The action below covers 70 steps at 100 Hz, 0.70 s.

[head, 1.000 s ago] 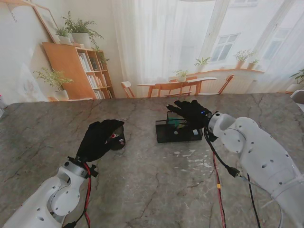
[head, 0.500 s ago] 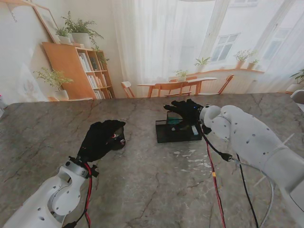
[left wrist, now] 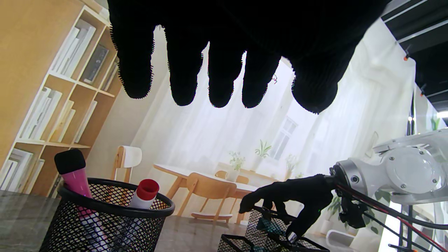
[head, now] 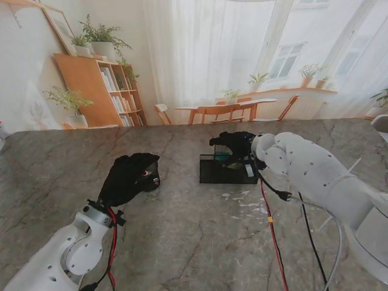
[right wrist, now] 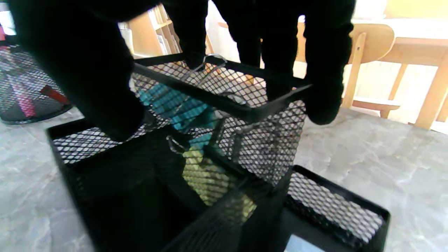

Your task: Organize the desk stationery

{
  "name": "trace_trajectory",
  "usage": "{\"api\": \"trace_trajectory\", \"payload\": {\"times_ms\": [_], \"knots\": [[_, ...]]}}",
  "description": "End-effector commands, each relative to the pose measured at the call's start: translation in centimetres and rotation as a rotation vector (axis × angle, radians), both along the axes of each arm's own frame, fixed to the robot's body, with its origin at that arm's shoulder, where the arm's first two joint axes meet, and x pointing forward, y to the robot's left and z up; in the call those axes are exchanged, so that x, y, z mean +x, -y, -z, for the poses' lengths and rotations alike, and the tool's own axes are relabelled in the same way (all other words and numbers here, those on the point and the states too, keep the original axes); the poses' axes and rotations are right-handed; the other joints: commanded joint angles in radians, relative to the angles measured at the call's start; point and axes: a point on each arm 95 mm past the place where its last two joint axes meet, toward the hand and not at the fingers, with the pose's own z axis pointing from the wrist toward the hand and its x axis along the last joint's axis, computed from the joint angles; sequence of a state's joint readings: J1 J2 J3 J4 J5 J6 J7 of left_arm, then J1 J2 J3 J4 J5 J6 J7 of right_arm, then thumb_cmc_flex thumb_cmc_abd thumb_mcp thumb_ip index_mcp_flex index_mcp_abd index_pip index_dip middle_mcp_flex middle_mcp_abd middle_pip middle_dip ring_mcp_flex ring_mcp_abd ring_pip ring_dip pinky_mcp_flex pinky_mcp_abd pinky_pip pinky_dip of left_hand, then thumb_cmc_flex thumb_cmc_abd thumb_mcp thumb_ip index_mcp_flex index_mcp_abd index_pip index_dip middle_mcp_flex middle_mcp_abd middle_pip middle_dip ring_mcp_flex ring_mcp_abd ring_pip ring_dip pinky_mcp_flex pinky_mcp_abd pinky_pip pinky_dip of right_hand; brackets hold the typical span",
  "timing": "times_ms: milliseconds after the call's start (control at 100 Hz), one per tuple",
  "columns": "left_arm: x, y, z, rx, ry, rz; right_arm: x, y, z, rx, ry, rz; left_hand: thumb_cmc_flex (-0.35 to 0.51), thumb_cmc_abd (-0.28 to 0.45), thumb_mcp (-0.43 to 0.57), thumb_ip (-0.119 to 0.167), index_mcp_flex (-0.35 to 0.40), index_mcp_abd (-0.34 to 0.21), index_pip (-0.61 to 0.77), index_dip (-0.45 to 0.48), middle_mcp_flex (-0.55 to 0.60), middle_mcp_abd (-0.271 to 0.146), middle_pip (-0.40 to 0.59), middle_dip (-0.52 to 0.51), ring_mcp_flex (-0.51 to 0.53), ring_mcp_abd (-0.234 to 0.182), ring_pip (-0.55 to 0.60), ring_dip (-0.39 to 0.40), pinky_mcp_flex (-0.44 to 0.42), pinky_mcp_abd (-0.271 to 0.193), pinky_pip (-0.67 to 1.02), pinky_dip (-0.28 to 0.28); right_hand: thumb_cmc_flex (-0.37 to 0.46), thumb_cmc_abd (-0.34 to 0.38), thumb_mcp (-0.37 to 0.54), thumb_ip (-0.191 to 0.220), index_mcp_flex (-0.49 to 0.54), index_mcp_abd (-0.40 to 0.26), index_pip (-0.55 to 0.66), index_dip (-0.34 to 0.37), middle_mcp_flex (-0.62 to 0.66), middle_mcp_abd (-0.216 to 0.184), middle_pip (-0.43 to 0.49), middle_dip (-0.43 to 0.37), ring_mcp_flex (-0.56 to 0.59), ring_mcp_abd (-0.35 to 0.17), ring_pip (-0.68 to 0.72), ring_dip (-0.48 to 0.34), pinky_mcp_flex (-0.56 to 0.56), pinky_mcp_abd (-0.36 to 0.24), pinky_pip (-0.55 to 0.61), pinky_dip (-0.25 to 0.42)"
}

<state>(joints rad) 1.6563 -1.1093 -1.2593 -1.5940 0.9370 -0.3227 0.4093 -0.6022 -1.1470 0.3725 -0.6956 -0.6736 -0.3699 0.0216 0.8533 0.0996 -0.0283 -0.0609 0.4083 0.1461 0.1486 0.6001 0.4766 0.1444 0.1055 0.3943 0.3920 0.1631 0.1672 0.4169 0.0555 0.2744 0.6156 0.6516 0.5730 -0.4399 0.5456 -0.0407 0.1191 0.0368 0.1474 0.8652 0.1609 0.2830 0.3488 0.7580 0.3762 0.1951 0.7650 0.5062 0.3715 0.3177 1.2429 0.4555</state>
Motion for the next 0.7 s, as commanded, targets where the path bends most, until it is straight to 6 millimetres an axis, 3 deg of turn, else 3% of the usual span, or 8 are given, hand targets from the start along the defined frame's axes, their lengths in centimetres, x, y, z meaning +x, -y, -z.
{"api": "trace_trajectory", "payload": {"times_ms": [0,110,210,280,340,420,530,690], "knots": [[-0.1,0.1,0.1,-0.001,-0.001,-0.001,0.0,0.0,0.1,-0.007,-0.010,-0.006,0.018,0.067,-0.019,0.009,0.016,-0.011,0.006,0.004,0.004,-0.021,-0.002,0.006,0.011,-0.020,0.001,0.008,-0.005,-0.007,-0.010,-0.007,0.039,-0.029,-0.006,0.028,-0.049,-0.040,0.083,0.121,0.035,-0.020,0.090,0.033,0.060,-0.047,0.077,0.033,0.110,-0.104,0.096,0.040],[-0.1,0.1,0.1,0.000,-0.002,-0.001,0.2,0.2,0.2,-0.006,-0.015,-0.002,0.018,0.066,-0.019,0.009,0.017,-0.012,0.007,0.004,0.003,-0.021,-0.002,0.006,0.010,-0.022,0.001,0.008,-0.005,-0.008,-0.010,-0.007,0.111,-0.054,0.021,0.033,0.027,-0.098,0.193,0.172,0.189,-0.086,0.250,0.043,0.203,-0.128,0.146,0.045,0.243,-0.209,0.113,0.033],[-0.1,0.1,0.1,0.001,-0.001,0.000,0.4,0.2,0.4,-0.002,-0.020,0.004,0.019,0.067,-0.019,0.009,0.017,-0.012,0.007,0.004,0.004,-0.020,-0.002,0.006,0.011,-0.020,0.001,0.008,-0.005,-0.008,-0.010,-0.007,0.124,-0.094,0.195,0.015,0.123,-0.149,0.304,0.184,0.340,-0.154,0.368,0.016,0.329,-0.194,0.170,0.033,0.350,-0.293,0.104,0.006],[-0.1,0.0,0.1,0.002,-0.001,-0.001,0.4,0.3,0.5,0.003,-0.022,-0.001,0.019,0.067,-0.019,0.010,0.018,-0.012,0.007,0.004,0.004,-0.020,-0.002,0.006,0.011,-0.020,0.002,0.008,-0.005,-0.008,-0.010,-0.007,0.167,-0.094,0.249,0.006,0.178,-0.175,0.384,0.189,0.422,-0.195,0.418,0.007,0.392,-0.231,0.168,0.023,0.404,-0.334,0.085,-0.010],[-0.1,0.0,0.1,0.002,-0.002,-0.003,0.3,0.5,0.6,0.008,-0.023,-0.010,0.017,0.067,-0.020,0.009,0.017,-0.011,0.007,0.004,0.003,-0.021,-0.002,0.006,0.011,-0.021,0.001,0.008,-0.005,-0.008,-0.010,-0.007,0.249,-0.140,0.269,-0.063,0.211,-0.195,0.478,0.156,0.486,-0.222,0.424,0.043,0.433,-0.231,0.155,-0.024,0.436,-0.362,0.061,-0.018],[-0.1,0.0,0.1,0.003,-0.003,-0.004,0.2,0.7,0.7,0.017,-0.018,-0.020,0.018,0.066,-0.019,0.009,0.018,-0.013,0.007,0.004,0.004,-0.020,-0.002,0.006,0.011,-0.021,0.001,0.008,-0.004,-0.009,-0.010,-0.007,0.338,-0.161,0.277,-0.087,0.254,-0.208,0.586,0.142,0.558,-0.256,0.408,0.037,0.479,-0.235,0.129,-0.050,0.468,-0.389,0.033,-0.029],[-0.1,0.0,0.1,0.005,-0.004,-0.004,-0.2,1.5,0.6,0.025,-0.016,-0.031,0.019,0.067,-0.018,0.010,0.018,-0.011,0.007,0.004,0.003,-0.020,-0.002,0.006,0.011,-0.021,0.001,0.008,-0.004,-0.008,-0.010,-0.007,0.401,-0.123,0.259,-0.104,0.284,-0.215,0.755,-0.012,0.612,-0.293,0.393,-0.006,0.525,-0.244,0.081,-0.055,0.500,-0.407,-0.012,-0.050],[0.0,0.0,0.1,0.010,-0.007,-0.003,-1.0,2.9,0.7,0.024,-0.018,-0.052,0.021,0.068,-0.017,0.010,0.018,-0.011,0.007,0.004,0.003,-0.019,-0.002,0.006,0.010,-0.020,0.001,0.008,-0.005,-0.008,-0.010,-0.007,0.446,-0.088,0.248,-0.133,0.331,-0.225,0.861,-0.123,0.668,-0.328,0.378,-0.050,0.543,-0.239,0.025,-0.062,0.506,-0.401,-0.062,-0.092]]}}
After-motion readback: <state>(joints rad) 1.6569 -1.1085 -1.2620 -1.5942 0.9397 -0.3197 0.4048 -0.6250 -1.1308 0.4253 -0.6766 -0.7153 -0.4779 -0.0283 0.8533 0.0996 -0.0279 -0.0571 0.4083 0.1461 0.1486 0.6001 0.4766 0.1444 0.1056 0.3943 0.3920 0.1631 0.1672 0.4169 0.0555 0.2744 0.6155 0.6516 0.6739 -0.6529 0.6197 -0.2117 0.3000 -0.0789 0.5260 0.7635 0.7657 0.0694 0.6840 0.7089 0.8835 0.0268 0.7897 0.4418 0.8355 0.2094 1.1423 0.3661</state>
